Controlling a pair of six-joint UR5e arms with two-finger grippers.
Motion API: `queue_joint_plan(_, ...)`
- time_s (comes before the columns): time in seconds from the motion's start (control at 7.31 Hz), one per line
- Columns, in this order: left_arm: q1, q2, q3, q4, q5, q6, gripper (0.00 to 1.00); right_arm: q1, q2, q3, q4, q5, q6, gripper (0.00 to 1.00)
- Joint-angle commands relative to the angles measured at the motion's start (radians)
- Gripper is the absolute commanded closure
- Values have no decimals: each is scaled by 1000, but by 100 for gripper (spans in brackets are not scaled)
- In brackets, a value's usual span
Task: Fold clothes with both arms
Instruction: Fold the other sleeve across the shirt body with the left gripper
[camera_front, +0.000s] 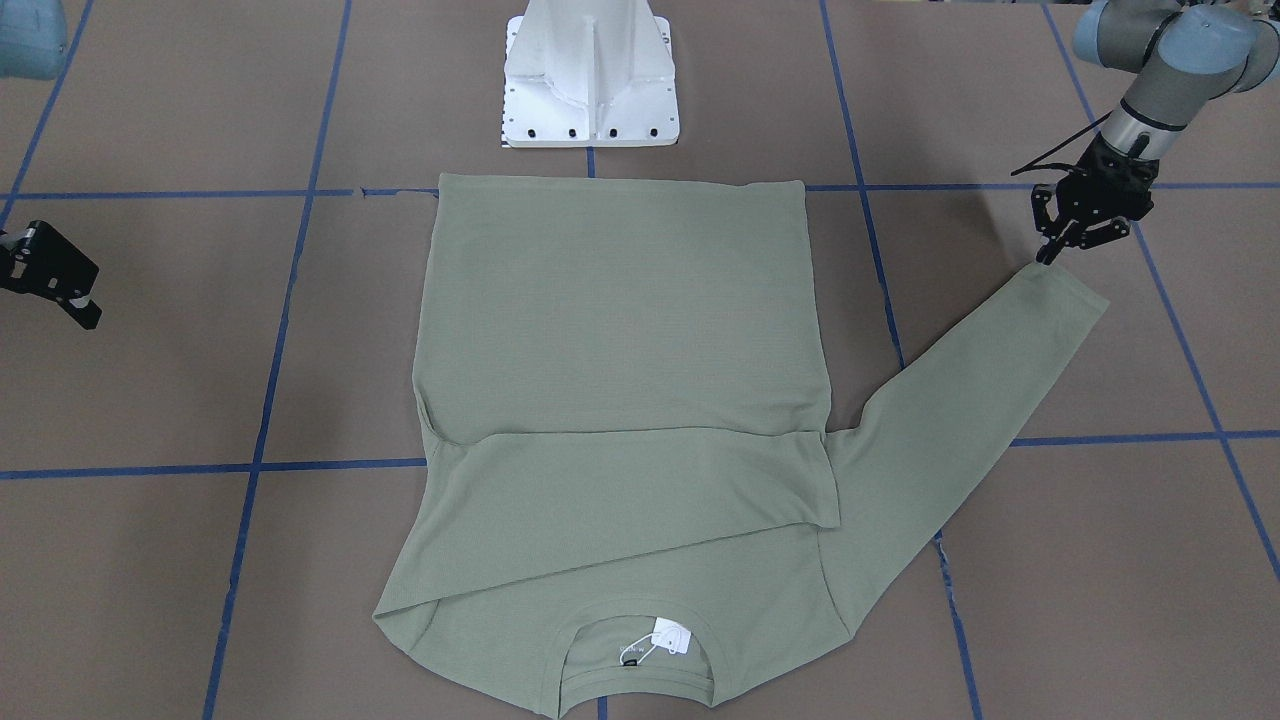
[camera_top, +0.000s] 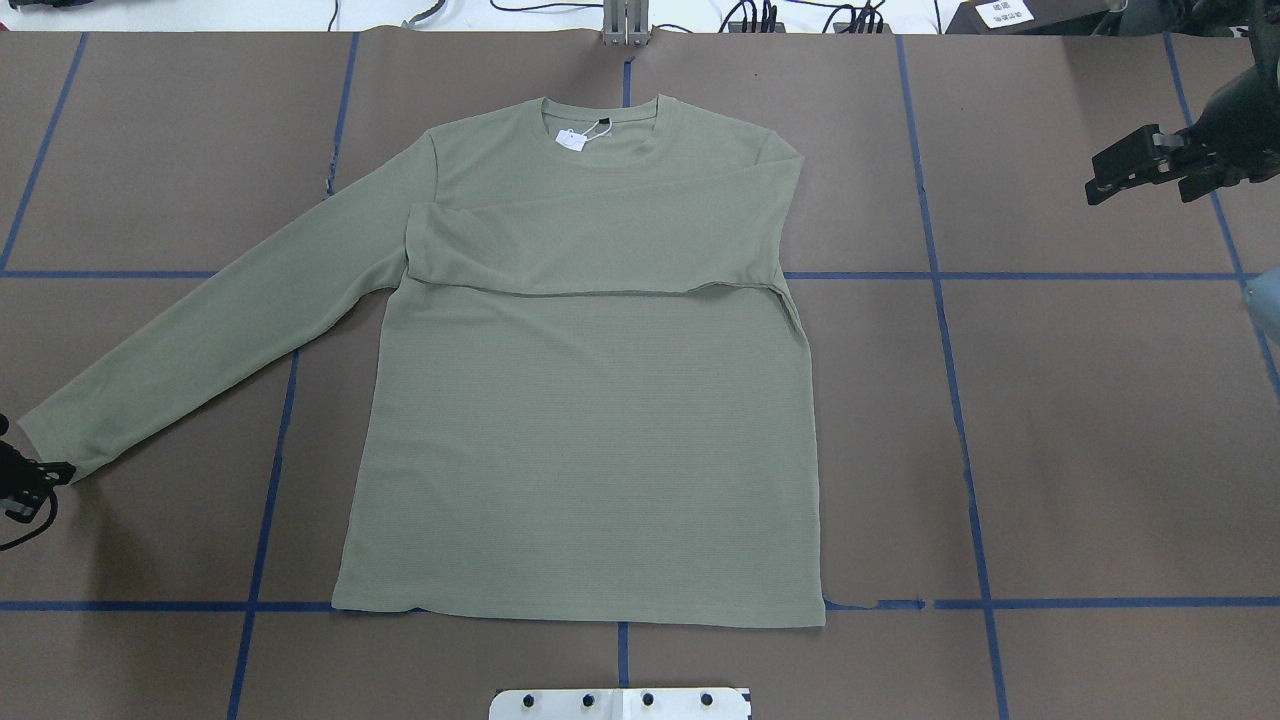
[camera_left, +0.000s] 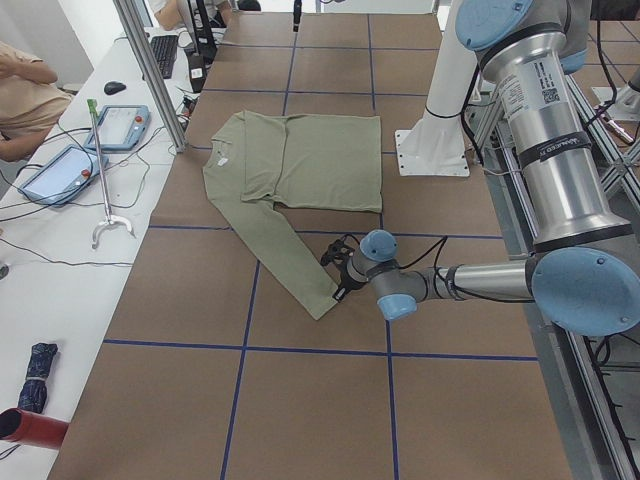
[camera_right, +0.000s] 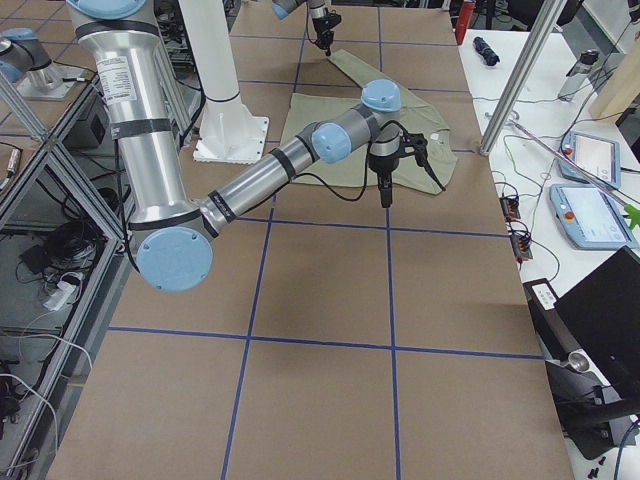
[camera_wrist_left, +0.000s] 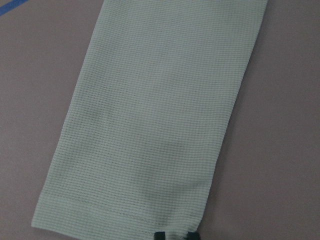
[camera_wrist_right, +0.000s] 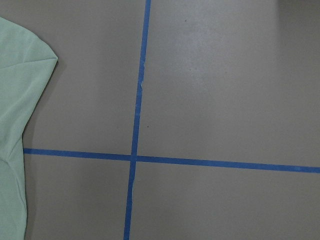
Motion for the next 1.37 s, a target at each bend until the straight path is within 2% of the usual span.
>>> queue_joint_plan(0.0, -14, -29, -31, 4, -41, 7, 100, 1, -2, -3, 0, 0, -6, 0)
queue_joint_plan(0.14, -87, -67, -31, 30, -101, 9, 100, 1, -3, -9, -2, 2, -7, 0)
queue_joint_plan(0.27, -203, -178, -41, 111, -171, 10, 100, 3, -32, 0, 0, 2, -10, 0)
queue_joint_plan(0.41, -266, -302, -45, 212, -219, 10, 100, 6, -52, -6, -5, 0, -67, 0)
queue_joint_plan(0.68, -305, -563, -42, 434, -213, 3, 100, 65, -118, -18, -14, 0, -243, 0)
queue_joint_plan(0.82, -308, -728, -38, 630, -210, -7, 100, 113, -138, -41, -18, 8, -360, 0)
queue_joint_plan(0.96, -305, -865, -25, 764, -181, -23, 100, 148, -140, -72, -44, 9, -445, 0)
queue_joint_plan(1.09, -299, -950, 2, 795, -169, -133, 100, 170, -144, -78, -52, 8, -481, 0)
queue_joint_plan(1.23, -297, -1097, 110, 796, -167, -246, 100, 178, -150, -78, -49, 6, -481, 0)
